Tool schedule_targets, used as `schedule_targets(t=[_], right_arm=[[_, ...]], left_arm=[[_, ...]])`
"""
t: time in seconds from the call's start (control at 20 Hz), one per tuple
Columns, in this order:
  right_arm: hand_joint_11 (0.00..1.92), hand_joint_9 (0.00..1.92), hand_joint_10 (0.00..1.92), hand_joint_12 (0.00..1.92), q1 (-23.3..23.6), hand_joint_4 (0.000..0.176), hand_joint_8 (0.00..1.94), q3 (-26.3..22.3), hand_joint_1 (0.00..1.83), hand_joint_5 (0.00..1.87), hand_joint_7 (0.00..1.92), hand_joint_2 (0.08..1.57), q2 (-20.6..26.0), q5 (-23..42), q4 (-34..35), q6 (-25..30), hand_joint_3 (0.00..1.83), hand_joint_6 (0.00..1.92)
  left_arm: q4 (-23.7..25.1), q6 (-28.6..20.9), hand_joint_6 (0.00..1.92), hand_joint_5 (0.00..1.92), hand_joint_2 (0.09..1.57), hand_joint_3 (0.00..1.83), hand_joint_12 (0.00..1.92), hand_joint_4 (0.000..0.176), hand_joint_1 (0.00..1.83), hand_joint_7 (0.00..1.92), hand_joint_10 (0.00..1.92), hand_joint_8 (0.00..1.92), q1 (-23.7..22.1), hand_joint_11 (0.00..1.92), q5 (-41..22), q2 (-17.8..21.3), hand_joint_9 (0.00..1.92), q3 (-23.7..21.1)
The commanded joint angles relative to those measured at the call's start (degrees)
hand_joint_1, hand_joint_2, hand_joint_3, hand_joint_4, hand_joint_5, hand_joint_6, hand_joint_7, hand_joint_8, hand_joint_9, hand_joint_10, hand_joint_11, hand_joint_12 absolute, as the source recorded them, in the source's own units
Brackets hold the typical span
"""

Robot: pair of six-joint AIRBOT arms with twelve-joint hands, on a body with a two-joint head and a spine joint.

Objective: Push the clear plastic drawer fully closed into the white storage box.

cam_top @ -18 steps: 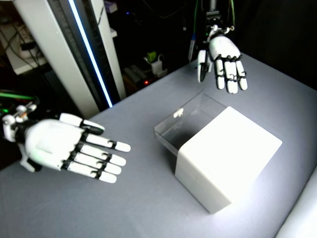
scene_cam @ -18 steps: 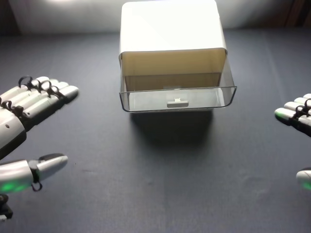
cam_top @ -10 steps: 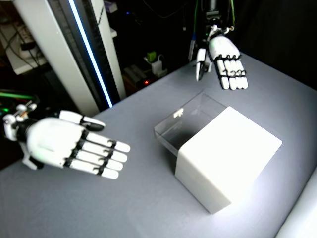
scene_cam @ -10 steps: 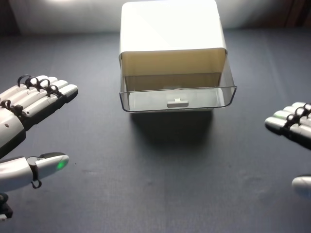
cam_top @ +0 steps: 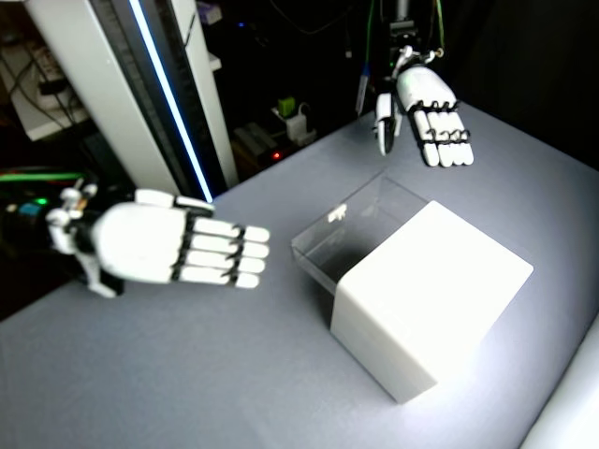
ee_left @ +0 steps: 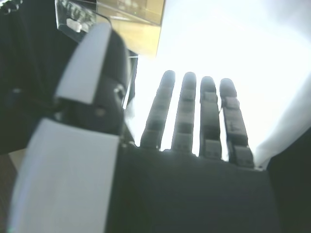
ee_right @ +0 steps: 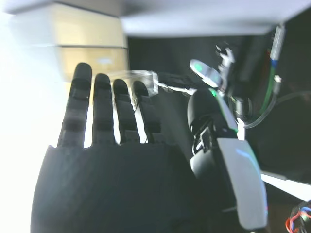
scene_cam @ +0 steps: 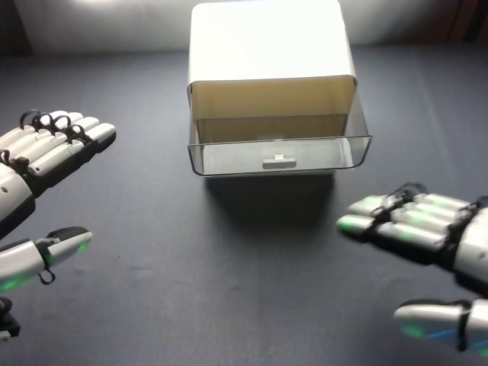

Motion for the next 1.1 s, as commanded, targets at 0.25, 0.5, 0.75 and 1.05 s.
schedule_targets(t=[0.25,0.5,0.75,1.05], right_arm=[[0.00,0.10,0.01,0.51,6.93,0.000,0.00,2.82,0.30,0.11,0.08,1.38,-5.36,3.33,-5.55,3.82,0.00,0.00],[0.00,0.06,0.00,0.46,11.08,0.000,0.00,4.47,0.28,0.08,0.02,1.37,-8.21,2.82,-7.72,4.13,0.00,0.00],[0.00,0.00,0.00,0.19,13.88,0.000,0.00,6.30,0.23,0.00,0.00,1.38,-10.64,1.63,-8.70,4.13,0.00,0.00],[0.00,0.00,0.00,0.00,15.70,0.000,0.00,7.61,0.07,0.00,0.00,1.40,-11.16,0.67,-8.78,3.93,0.00,0.00]], left_arm=[[-1.76,0.33,0.00,0.00,1.37,0.01,0.00,0.000,0.69,0.00,0.00,0.00,-0.27,0.00,-8.03,0.76,0.00,0.03],[-2.71,0.81,0.00,0.00,1.38,0.00,0.00,0.000,0.72,0.00,0.00,0.00,-0.03,0.00,-8.79,1.04,0.00,-0.16],[-3.16,0.93,0.00,0.00,1.38,0.00,0.00,0.000,0.75,0.00,0.00,0.00,0.19,0.00,-9.45,1.13,0.00,-0.23],[-3.35,1.00,0.00,0.00,1.41,0.02,0.00,0.000,0.63,0.00,0.00,0.00,0.29,0.00,-9.80,1.19,0.00,-0.28]])
